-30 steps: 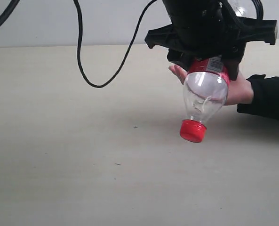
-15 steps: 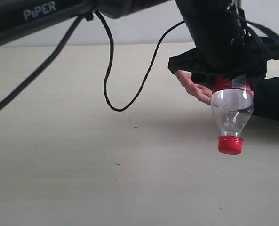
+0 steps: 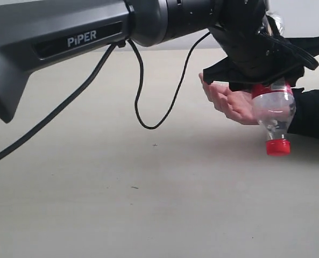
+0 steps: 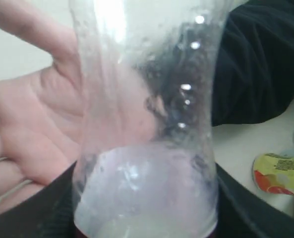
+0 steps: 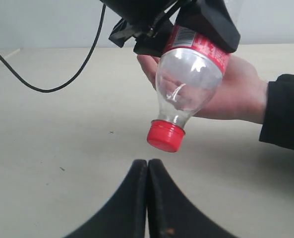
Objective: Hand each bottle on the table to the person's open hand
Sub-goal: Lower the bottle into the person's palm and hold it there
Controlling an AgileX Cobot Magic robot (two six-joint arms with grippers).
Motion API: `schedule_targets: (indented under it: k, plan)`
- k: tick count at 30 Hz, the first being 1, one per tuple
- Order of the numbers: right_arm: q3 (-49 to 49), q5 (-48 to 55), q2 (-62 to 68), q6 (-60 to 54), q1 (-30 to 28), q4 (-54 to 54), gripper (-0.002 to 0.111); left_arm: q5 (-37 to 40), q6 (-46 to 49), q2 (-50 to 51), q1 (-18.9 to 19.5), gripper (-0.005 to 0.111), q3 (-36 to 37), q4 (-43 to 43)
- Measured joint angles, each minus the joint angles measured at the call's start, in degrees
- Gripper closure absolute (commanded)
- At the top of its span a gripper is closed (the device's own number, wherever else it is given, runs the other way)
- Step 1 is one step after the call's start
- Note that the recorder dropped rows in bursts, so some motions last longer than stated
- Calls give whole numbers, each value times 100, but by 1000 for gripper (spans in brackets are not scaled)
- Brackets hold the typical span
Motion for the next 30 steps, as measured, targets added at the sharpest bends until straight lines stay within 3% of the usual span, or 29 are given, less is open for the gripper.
schedule_targets:
  k: [30]
  plan:
    - [0,0,0,0,0,0,108,-378,-482,511,405,107,0,55]
